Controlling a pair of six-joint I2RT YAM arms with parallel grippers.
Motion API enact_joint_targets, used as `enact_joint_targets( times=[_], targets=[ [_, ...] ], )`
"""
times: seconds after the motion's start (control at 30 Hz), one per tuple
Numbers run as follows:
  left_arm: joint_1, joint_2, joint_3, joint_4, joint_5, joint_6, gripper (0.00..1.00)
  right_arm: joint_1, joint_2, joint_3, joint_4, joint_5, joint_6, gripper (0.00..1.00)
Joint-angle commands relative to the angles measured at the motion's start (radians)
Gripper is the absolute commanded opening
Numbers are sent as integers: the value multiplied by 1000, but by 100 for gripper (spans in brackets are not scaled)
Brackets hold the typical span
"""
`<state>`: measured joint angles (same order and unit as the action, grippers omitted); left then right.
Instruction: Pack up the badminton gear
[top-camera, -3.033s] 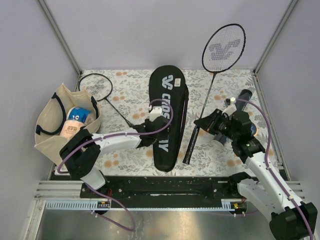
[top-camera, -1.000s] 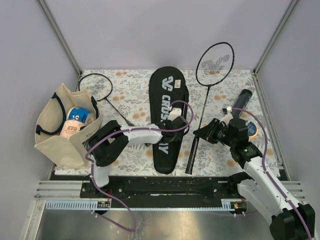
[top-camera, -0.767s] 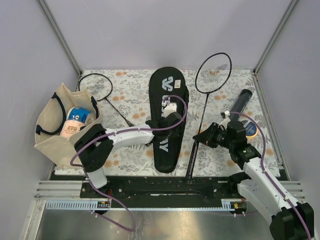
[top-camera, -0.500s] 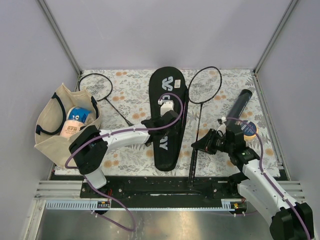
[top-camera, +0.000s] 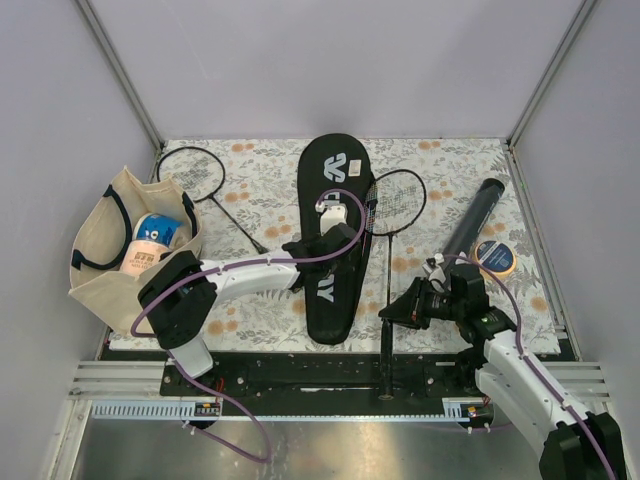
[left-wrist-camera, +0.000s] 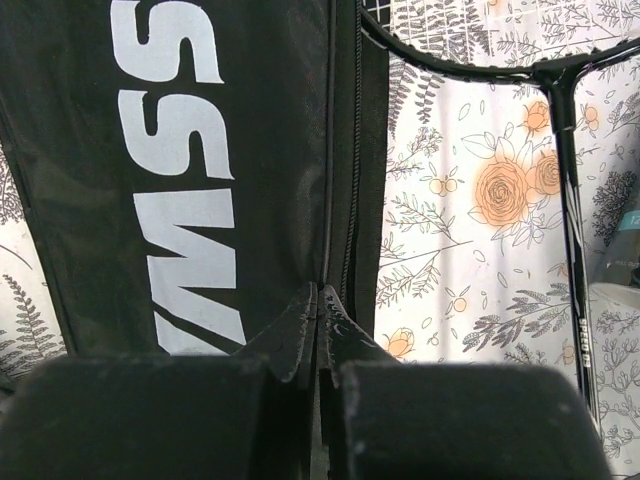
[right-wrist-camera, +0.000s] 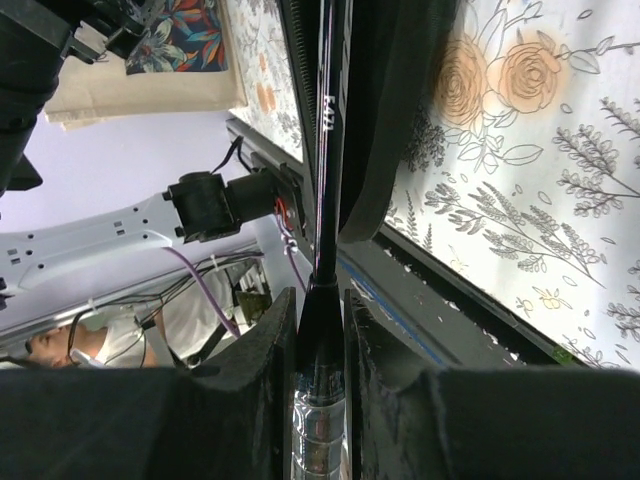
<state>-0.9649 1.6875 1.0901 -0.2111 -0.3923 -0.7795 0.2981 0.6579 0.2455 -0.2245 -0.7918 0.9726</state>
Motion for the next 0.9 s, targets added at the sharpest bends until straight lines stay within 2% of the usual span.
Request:
enact_joint_targets(
  times=[0.0,0.1,0.37,0.43,0.53,0.63,0.73,0.87],
  targets=[
    [3,-45,-4,61,20,6,0,1,20,-29,175,-150,54,0],
    [5,-40,-2,65,30,26,0,1,48,-41,276,-204,77,0],
    [3,-37,-18,107,105,115,0,-1,100,-41,303,-268,28,0],
    [6,-23,2,76,109,137,2,-1,97,-41,304,-270,17,0],
    [5,4,30,27,96,148,34,-1,98,-41,313,-268,15,0],
    [0,24,42,-5,80,151,53,1,100,-43,320,-261,14,0],
    [-11,50,65,-51,24,154,60,-1,103,-45,326,-259,12,0],
    [-24,86,90,-73,-17,163,64,-1,109,-49,338,-257,12,0]
  ],
)
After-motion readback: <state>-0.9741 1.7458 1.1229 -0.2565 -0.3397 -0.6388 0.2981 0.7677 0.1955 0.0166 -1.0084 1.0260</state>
